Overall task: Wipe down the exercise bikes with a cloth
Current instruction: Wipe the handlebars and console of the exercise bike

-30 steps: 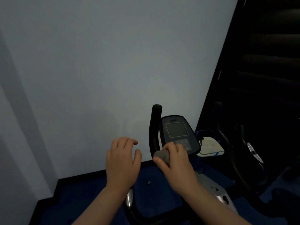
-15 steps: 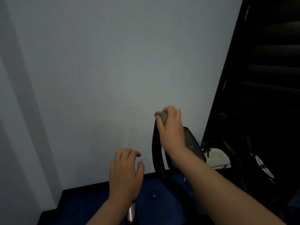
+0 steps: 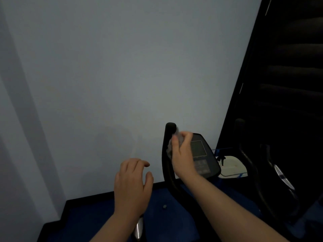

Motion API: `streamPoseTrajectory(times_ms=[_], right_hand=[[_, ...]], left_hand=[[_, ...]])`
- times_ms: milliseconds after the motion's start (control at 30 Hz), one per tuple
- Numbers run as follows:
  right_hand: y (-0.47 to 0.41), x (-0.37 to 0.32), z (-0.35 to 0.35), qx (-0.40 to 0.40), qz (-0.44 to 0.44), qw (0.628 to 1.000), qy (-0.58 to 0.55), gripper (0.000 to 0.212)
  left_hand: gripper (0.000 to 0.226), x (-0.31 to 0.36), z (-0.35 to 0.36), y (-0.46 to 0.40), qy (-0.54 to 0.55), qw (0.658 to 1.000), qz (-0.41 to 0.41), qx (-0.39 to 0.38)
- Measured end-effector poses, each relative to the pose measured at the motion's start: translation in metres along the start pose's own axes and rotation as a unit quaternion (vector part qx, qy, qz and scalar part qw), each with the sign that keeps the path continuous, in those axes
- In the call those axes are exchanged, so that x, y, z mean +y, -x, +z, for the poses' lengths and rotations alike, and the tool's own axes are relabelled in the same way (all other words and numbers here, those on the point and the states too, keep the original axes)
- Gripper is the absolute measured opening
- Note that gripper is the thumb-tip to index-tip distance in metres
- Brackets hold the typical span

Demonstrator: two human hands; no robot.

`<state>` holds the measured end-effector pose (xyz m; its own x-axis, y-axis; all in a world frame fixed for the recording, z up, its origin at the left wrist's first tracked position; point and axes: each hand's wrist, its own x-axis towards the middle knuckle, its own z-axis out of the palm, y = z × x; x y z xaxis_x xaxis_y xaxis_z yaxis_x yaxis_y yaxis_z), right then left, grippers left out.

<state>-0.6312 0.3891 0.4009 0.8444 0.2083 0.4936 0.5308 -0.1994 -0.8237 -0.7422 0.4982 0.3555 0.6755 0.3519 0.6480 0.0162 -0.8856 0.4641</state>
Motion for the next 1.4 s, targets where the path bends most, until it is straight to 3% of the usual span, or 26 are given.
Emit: streamPoseTrajectory(times_ms=[100,233,333,500,533,600,700,867,1000,1067,1167,1267,1400], right_hand=[[0.026,0.021,-0.020,-0.095,0.011,0.993,0.067,0.012],[-0.017,-0.013,-0.025,0.039,0.011,0.998,-0.050,0.011],[-0.010,-0.012,-0.001,0.025,0.012,0.999,-0.045,0.011],[0.025,0.008,-0.027,-0.132,0.009,0.989,0.058,0.020],[0.019,0.003,-0.034,-0.126,-0.027,0.989,0.072,0.016],[0.002,-0.021,-0.041,-0.040,-0.149,0.980,0.122,0.002],[-0.020,-0.047,-0.027,0.042,-0.279,0.915,0.288,0.014],[0.005,-0.027,-0.004,0.027,-0.244,0.874,0.419,0.012],[0.023,-0.021,-0.011,-0.024,-0.215,0.889,0.404,0.012],[0.008,-0.033,-0.014,0.028,-0.226,0.890,0.394,0.013],[-0.010,-0.048,-0.010,0.096,-0.246,0.864,0.430,0.012],[0.014,-0.031,-0.004,0.010,-0.243,0.838,0.489,0.015],[0.045,-0.022,-0.029,-0.159,-0.113,0.890,0.413,0.020]], left_hand=[[0.026,0.000,0.002,0.000,0.011,1.000,-0.001,-0.001],[0.024,0.000,0.001,0.000,0.015,1.000,-0.004,0.006],[0.023,0.000,0.001,0.000,0.010,1.000,-0.002,0.007],[0.022,-0.001,0.003,-0.001,0.022,1.000,-0.007,0.015],[0.022,-0.001,0.003,-0.001,0.019,1.000,-0.009,0.015],[0.021,0.000,0.002,0.000,0.012,1.000,-0.016,0.018],[0.019,0.001,0.002,0.000,0.009,1.000,-0.016,0.016],[0.018,0.001,0.000,0.001,0.029,1.000,-0.010,0.004],[0.013,-0.003,-0.003,0.002,0.046,0.999,-0.007,-0.023],[0.015,-0.003,-0.003,0.001,0.062,0.998,-0.006,-0.023],[0.016,-0.003,-0.002,0.002,0.072,0.997,-0.008,-0.017],[0.020,-0.005,-0.002,0.003,0.074,0.997,-0.010,-0.015],[0.023,-0.005,-0.002,0.002,0.089,0.995,-0.007,-0.033]])
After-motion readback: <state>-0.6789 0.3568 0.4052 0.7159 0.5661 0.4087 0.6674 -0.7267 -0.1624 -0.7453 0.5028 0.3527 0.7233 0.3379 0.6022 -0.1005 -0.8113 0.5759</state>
